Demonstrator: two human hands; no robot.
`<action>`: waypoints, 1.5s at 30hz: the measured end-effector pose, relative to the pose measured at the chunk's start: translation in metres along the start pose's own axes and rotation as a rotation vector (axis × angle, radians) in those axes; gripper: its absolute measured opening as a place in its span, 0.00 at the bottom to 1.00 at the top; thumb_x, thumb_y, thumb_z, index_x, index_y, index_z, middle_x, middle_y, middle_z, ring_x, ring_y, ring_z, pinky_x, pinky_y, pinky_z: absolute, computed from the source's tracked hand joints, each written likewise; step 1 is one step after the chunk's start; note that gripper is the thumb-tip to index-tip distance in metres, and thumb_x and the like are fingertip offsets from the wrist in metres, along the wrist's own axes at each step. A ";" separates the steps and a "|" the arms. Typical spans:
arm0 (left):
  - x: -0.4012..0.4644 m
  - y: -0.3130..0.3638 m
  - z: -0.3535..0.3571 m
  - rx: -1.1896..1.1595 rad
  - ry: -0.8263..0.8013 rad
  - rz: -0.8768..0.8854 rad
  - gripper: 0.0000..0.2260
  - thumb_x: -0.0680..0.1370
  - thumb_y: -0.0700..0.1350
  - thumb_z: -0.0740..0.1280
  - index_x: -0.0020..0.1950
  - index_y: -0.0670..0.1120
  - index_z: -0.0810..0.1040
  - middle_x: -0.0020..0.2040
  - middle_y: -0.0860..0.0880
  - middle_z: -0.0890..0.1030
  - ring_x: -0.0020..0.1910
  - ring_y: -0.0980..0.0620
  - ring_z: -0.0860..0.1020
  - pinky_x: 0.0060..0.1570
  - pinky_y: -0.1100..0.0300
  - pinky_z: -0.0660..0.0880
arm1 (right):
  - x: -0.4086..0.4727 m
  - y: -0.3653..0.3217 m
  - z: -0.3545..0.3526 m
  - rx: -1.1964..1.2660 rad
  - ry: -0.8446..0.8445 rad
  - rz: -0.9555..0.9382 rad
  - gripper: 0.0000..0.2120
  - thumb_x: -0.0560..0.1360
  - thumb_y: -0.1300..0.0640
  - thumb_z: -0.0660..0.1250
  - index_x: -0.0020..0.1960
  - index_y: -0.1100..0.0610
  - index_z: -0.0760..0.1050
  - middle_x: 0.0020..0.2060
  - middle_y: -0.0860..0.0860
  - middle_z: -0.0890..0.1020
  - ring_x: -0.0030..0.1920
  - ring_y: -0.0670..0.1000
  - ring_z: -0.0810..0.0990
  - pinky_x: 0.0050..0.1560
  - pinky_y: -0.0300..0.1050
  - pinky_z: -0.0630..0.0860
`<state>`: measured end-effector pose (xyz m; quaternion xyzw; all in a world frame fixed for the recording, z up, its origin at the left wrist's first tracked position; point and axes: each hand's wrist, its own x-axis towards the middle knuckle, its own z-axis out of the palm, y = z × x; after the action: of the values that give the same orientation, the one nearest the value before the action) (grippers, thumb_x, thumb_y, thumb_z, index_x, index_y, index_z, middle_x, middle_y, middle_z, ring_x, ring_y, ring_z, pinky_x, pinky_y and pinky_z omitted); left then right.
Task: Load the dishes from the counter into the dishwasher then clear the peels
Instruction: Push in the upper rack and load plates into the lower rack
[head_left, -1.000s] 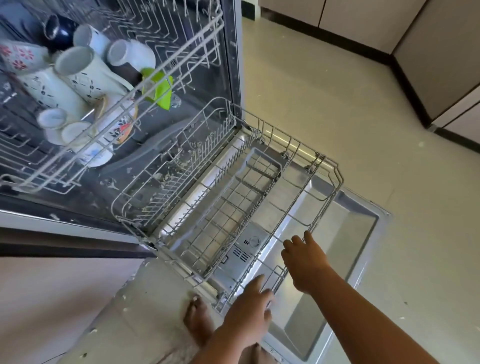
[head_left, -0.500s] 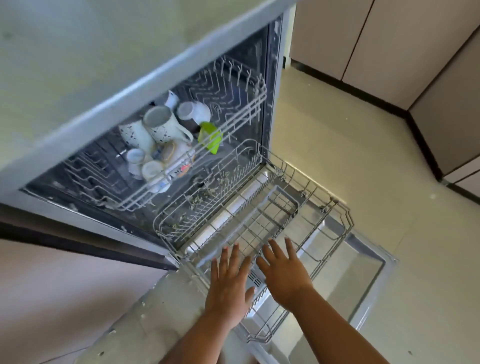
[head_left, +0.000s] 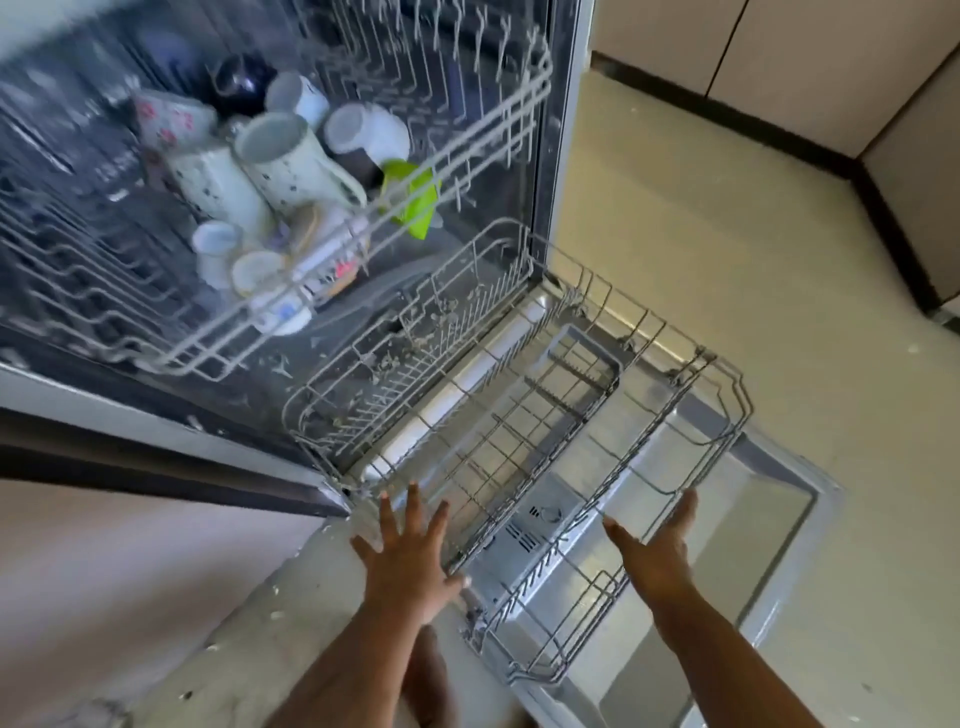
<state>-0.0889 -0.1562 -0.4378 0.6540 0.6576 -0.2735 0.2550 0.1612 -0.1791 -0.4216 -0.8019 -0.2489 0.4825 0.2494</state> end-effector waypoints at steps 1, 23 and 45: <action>0.006 -0.005 0.007 -0.035 -0.020 -0.031 0.43 0.73 0.70 0.60 0.77 0.58 0.36 0.74 0.46 0.26 0.74 0.37 0.30 0.69 0.29 0.46 | 0.004 0.007 0.005 0.042 0.024 -0.026 0.48 0.76 0.57 0.70 0.78 0.43 0.35 0.79 0.51 0.49 0.77 0.60 0.54 0.73 0.56 0.55; 0.019 -0.032 -0.012 -0.111 -0.034 0.090 0.42 0.76 0.69 0.56 0.76 0.56 0.32 0.75 0.45 0.29 0.75 0.41 0.32 0.73 0.38 0.43 | 0.009 -0.048 0.057 -0.334 0.038 -0.033 0.51 0.75 0.69 0.63 0.75 0.39 0.29 0.77 0.61 0.47 0.67 0.68 0.66 0.58 0.59 0.74; -0.202 0.024 -0.230 0.122 0.411 0.318 0.40 0.78 0.67 0.54 0.75 0.53 0.30 0.74 0.45 0.26 0.71 0.43 0.25 0.71 0.42 0.31 | -0.189 -0.245 -0.039 -1.154 0.161 -0.764 0.35 0.79 0.38 0.54 0.78 0.49 0.41 0.77 0.57 0.40 0.76 0.63 0.36 0.71 0.71 0.40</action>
<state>-0.0573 -0.1425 -0.1321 0.8050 0.5670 -0.1305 0.1158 0.0798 -0.1217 -0.1259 -0.6957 -0.7111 0.0905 -0.0468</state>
